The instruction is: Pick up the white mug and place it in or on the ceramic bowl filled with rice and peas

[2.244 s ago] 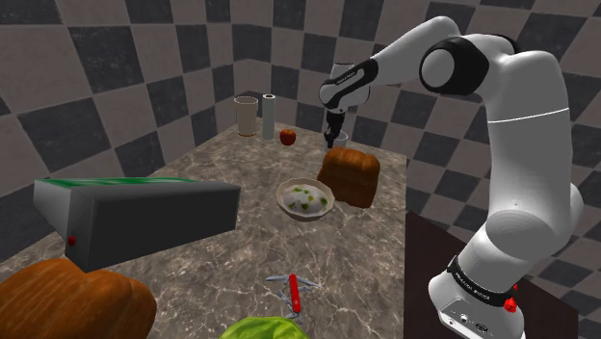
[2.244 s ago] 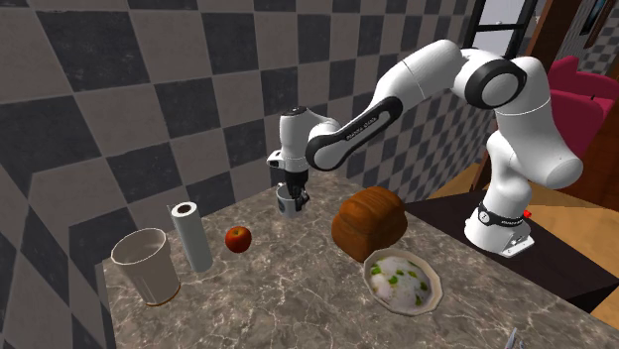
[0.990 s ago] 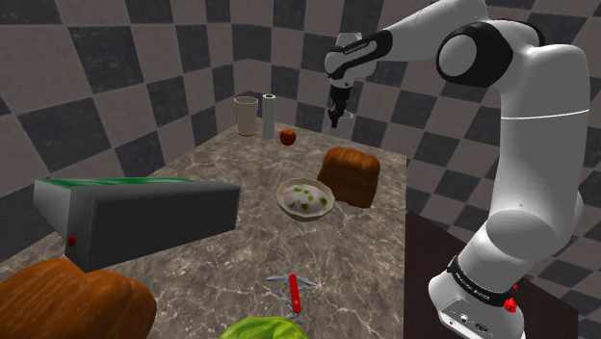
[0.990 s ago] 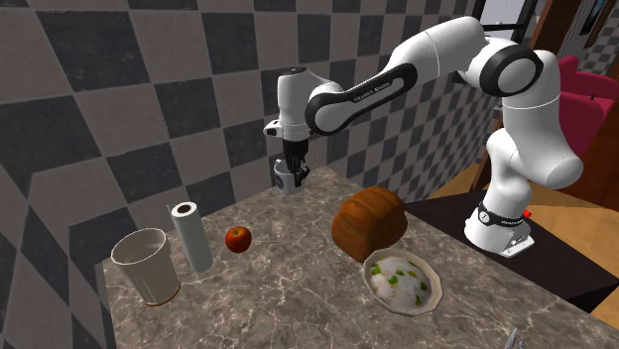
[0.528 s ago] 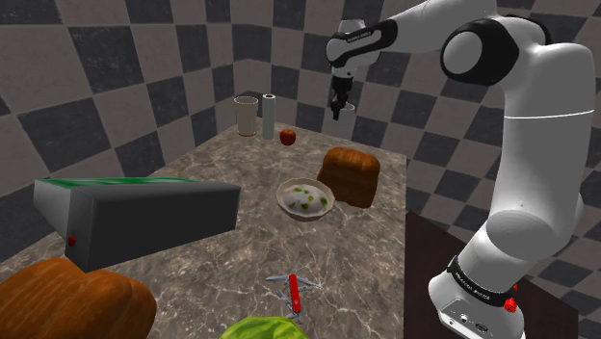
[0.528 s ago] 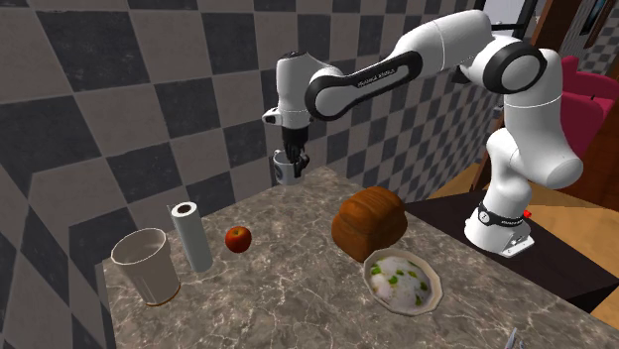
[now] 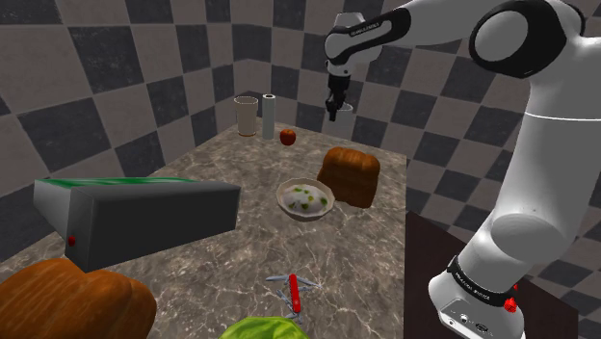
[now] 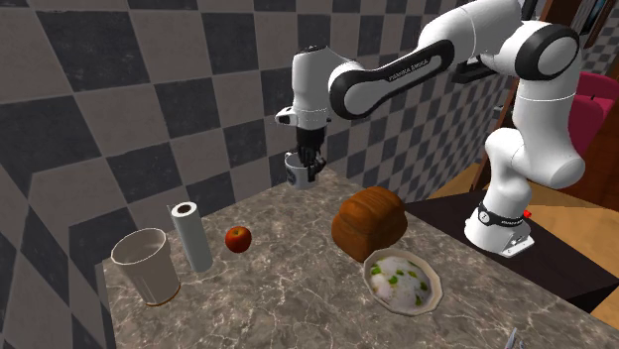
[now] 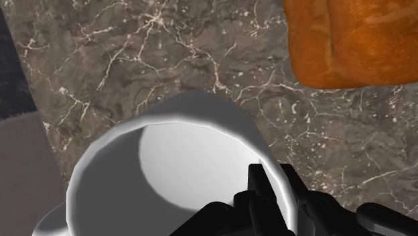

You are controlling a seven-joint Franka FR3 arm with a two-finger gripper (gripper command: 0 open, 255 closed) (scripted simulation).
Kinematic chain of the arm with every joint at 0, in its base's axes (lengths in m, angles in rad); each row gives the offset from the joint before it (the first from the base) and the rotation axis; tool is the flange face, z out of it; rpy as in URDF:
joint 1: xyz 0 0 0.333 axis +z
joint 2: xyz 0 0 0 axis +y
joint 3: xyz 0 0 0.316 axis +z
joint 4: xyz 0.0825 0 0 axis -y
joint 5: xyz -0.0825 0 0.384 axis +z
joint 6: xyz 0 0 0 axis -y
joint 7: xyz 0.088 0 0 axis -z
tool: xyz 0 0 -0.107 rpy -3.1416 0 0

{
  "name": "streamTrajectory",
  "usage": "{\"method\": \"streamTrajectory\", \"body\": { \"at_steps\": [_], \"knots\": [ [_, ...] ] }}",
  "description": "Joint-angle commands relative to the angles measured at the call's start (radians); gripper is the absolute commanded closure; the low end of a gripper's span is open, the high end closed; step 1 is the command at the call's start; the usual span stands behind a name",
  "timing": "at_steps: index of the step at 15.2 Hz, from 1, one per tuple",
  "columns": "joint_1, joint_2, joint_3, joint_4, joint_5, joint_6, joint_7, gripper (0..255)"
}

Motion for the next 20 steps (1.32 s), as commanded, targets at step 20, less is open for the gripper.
{"method": "streamTrajectory", "body": {
  "at_steps": [20],
  "knots": [
    [0.246, -0.385, 0.203, -0.471, -0.047, 0.069, 0.465, 255]
  ]
}}
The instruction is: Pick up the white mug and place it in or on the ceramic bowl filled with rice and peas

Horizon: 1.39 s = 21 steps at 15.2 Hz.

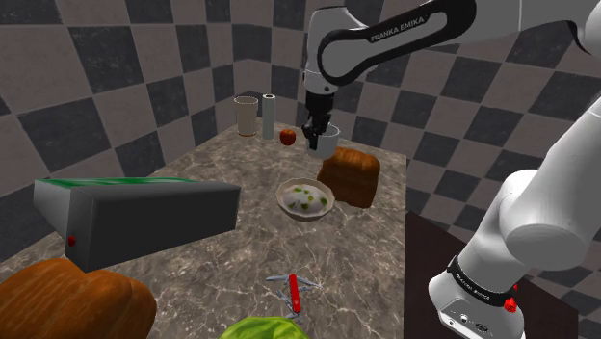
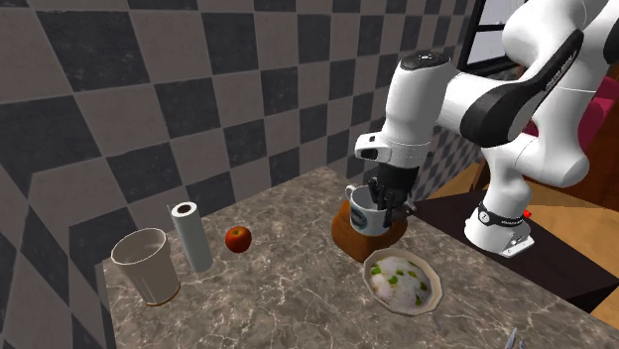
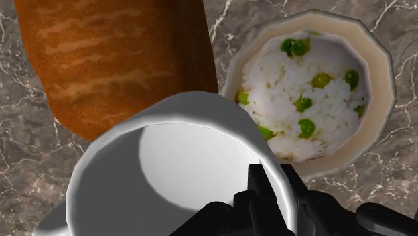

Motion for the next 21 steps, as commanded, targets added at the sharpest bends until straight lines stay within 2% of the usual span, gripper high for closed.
{"method": "streamTrajectory", "body": {
  "at_steps": [1, 6, 21],
  "knots": [
    [0.023, -0.024, 0.027, -0.023, 0.005, -0.004, 0.049, 255],
    [0.083, -0.057, 0.100, -0.052, 0.022, -0.013, 0.173, 255],
    [0.082, 0.034, 0.103, -0.166, 0.005, 0.191, 0.191, 255]
  ]
}}
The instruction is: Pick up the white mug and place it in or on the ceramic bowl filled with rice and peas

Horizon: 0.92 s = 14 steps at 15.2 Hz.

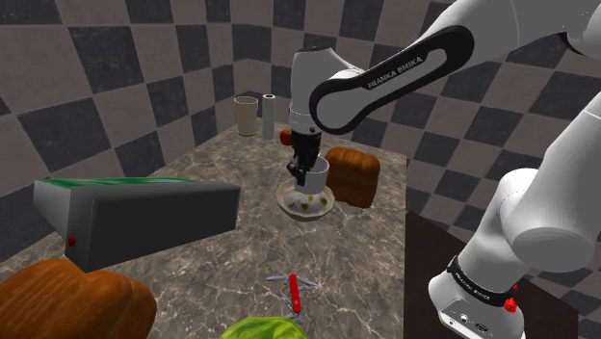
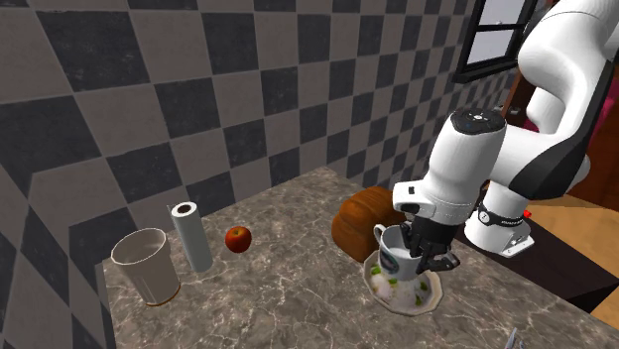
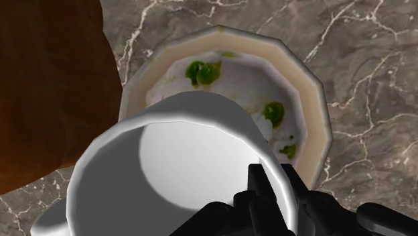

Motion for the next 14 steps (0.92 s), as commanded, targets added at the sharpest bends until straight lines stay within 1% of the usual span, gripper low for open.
{"method": "streamTrajectory", "body": {
  "at_steps": [1, 8, 9, 14],
  "knots": [
    [0.000, 0.013, 0.001, -0.006, -0.002, 0.020, 0.003, 255],
    [0.000, 0.013, 0.001, -0.006, -0.003, 0.020, 0.003, 255],
    [0.000, 0.013, 0.001, -0.006, -0.003, 0.020, 0.003, 0],
    [0.000, 0.013, 0.001, -0.006, -0.003, 0.020, 0.003, 0]
  ]
}}
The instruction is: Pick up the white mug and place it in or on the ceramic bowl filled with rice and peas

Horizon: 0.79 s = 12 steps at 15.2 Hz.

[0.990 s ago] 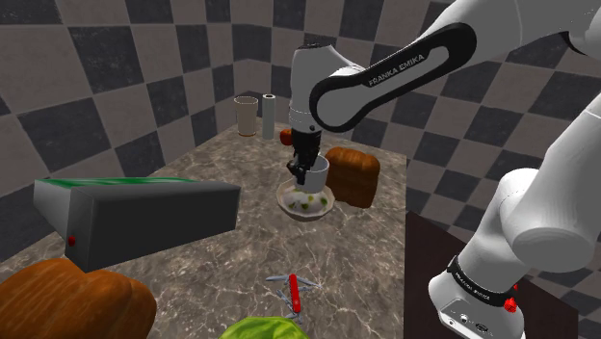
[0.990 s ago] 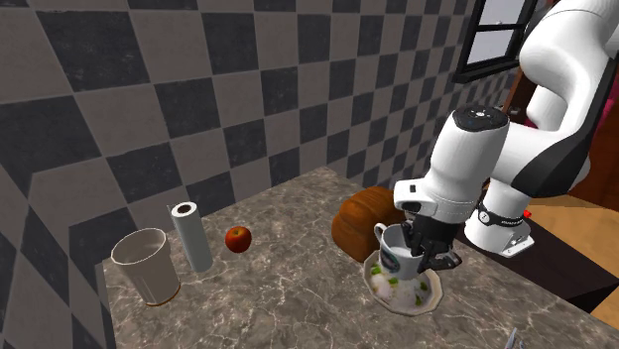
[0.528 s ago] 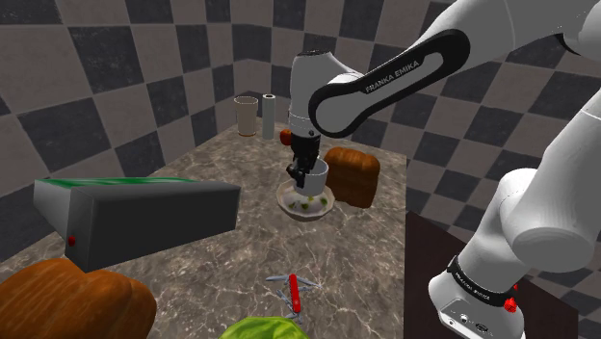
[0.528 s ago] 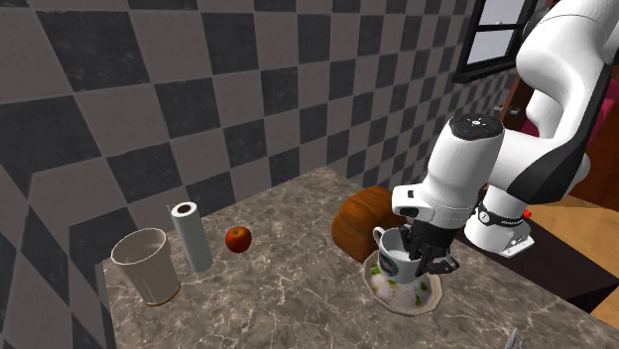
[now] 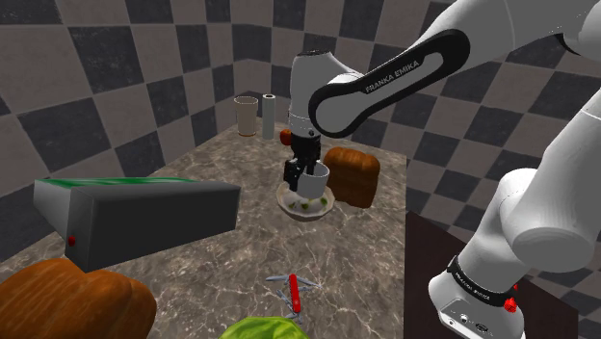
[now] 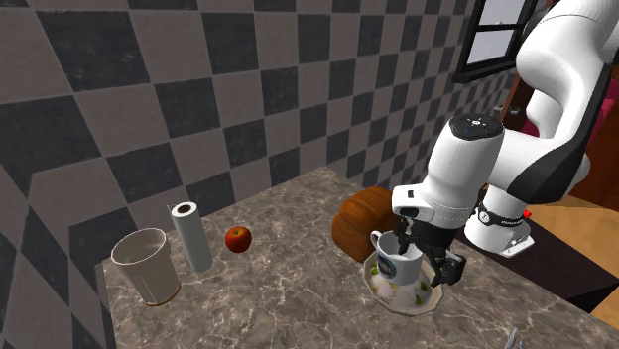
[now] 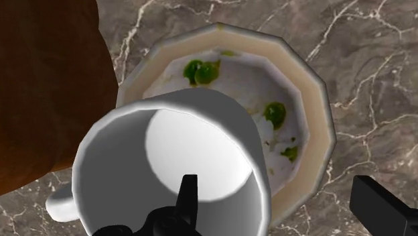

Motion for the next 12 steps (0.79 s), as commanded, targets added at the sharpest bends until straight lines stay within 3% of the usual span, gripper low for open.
{"method": "streamTrajectory", "body": {
  "at_steps": [1, 4, 12],
  "knots": [
    [0.001, -0.018, 0.000, 0.017, 0.004, -0.034, -0.003, 0],
    [0.003, -0.060, 0.001, 0.070, 0.012, -0.130, -0.008, 0],
    [0.003, -0.060, 0.001, 0.070, 0.012, -0.130, -0.008, 0]
  ]
}}
